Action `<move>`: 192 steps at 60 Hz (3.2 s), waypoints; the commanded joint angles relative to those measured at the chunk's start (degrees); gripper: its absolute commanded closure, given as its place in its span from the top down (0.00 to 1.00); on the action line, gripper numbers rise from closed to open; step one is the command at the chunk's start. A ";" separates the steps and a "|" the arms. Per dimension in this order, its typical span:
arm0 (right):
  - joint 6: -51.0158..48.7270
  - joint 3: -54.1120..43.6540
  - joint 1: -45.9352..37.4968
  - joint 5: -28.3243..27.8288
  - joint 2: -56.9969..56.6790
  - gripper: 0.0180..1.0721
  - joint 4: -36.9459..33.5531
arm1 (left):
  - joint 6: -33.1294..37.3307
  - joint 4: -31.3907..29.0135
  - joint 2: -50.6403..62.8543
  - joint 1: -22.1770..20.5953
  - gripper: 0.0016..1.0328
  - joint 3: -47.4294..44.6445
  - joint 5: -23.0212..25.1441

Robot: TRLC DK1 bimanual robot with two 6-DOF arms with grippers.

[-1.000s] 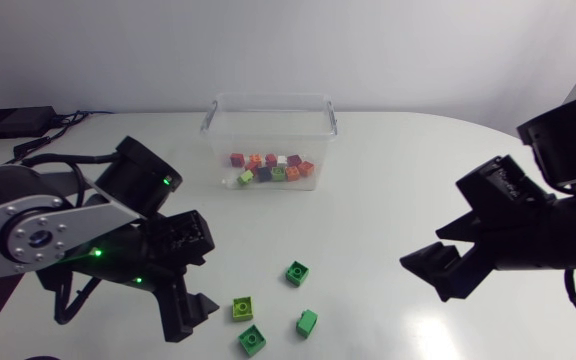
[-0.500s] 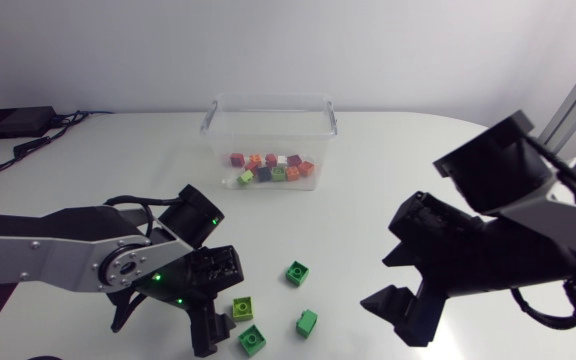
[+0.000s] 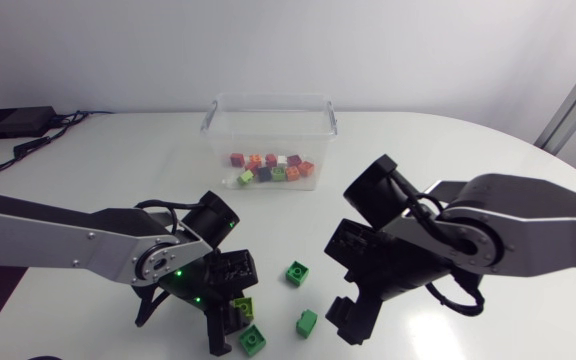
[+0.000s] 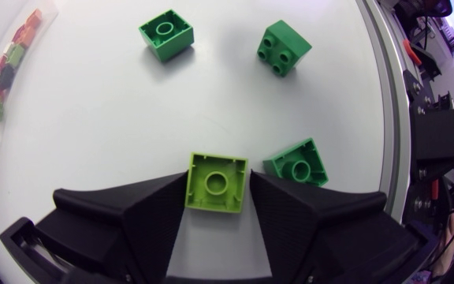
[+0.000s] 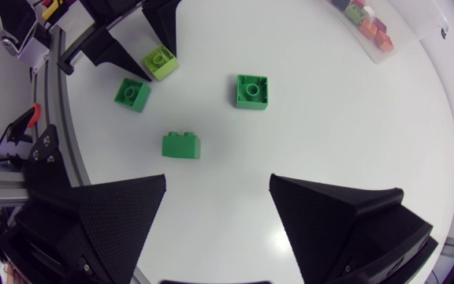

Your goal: Place the duplo bricks in the container

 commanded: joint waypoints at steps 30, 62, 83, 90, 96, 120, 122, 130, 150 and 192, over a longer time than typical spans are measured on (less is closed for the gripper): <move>-0.06 8.97 2.01 3.70 18.14 0.89 8.66 | 5.67 -0.38 -4.46 4.71 0.28 0.65 3.65; -0.59 16.44 0.87 4.84 28.42 0.55 9.54 | 6.98 -11.36 -17.55 22.11 0.28 13.65 5.67; -2.09 16.27 -2.82 4.67 21.92 0.28 3.48 | -6.46 -3.89 -9.47 24.75 0.28 27.89 6.99; -2.35 17.41 -4.58 4.40 18.14 0.26 0.84 | -9.54 -1.25 -5.43 24.49 0.28 31.58 6.99; -2.88 19.34 -6.52 3.96 15.59 0.26 -1.00 | -11.39 0.15 -1.38 24.31 0.28 35.19 6.82; -1.38 29.45 -12.05 -0.26 11.63 0.26 -3.55 | -16.66 2.35 13.73 21.67 0.30 52.06 -0.57; -1.12 30.15 -12.67 -0.34 11.55 0.26 -3.29 | -16.92 1.91 14.96 21.59 0.30 53.29 -0.83; 0.02 32.70 -14.51 -1.84 11.11 0.26 -2.67 | -18.42 1.47 18.66 22.03 0.33 57.69 -2.76; 4.07 39.64 -16.71 -2.63 12.95 0.26 2.51 | -18.86 -4.95 16.28 22.29 0.96 58.04 -4.70; 8.29 51.25 -16.18 2.91 30.53 0.28 19.65 | 5.05 -11.98 -25.64 17.98 0.96 9.70 -0.83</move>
